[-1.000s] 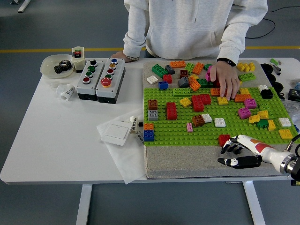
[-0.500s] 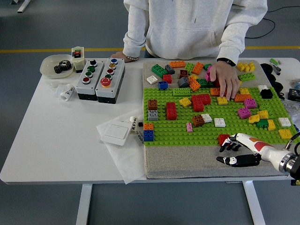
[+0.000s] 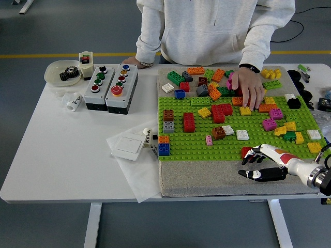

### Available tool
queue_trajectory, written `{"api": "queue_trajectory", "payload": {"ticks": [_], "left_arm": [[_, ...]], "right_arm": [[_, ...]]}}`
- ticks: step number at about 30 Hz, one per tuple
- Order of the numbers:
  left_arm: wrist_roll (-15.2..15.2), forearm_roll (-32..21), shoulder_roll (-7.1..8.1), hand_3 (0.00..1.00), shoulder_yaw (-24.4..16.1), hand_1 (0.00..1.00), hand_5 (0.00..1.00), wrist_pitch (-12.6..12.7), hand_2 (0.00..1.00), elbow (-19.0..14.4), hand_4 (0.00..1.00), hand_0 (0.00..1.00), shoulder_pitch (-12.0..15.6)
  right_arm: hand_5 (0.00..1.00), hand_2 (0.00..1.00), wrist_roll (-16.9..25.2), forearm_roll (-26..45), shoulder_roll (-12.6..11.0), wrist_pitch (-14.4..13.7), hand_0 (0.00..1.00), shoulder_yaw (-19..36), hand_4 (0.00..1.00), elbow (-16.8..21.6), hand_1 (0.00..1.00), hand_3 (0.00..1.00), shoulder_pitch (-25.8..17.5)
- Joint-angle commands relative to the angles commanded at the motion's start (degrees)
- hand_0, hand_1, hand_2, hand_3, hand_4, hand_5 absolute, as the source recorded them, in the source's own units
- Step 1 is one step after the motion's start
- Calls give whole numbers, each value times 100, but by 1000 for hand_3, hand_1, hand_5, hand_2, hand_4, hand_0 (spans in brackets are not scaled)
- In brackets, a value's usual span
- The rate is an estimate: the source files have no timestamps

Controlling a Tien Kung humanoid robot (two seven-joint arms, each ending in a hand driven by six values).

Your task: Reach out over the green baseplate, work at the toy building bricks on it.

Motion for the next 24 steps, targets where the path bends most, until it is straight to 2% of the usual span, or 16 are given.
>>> {"api": "queue_trajectory", "payload": {"ticks": [10, 16, 19, 23, 24], "left_arm": [[0, -2, 4, 767, -1, 812, 696, -1, 861, 0, 785, 783, -8], [-2, 8, 3, 767, -18, 812, 696, -2, 861, 0, 786, 783, -2], [-2, 12, 3, 768, -22, 813, 697, -2, 861, 0, 786, 783, 6], [3, 15, 4, 768, -14, 813, 697, -4, 861, 0, 786, 783, 8], [4, 11, 5, 768, -9, 812, 696, -3, 861, 0, 786, 782, 8]], "right_arm": [[591, 709, 11, 6, -43, 41, 642, 36, 848, 150, 653, 556, -30], [585, 701, -43, -71, -120, 87, 632, 214, 849, 464, 646, 554, -124], [584, 692, -56, -172, -143, 30, 619, 349, 850, 644, 640, 551, -163], [584, 692, 8, -369, -114, -141, 619, 400, 850, 661, 640, 551, -153], [582, 700, 16, -446, -101, -176, 646, 402, 850, 639, 649, 551, -149]]}}
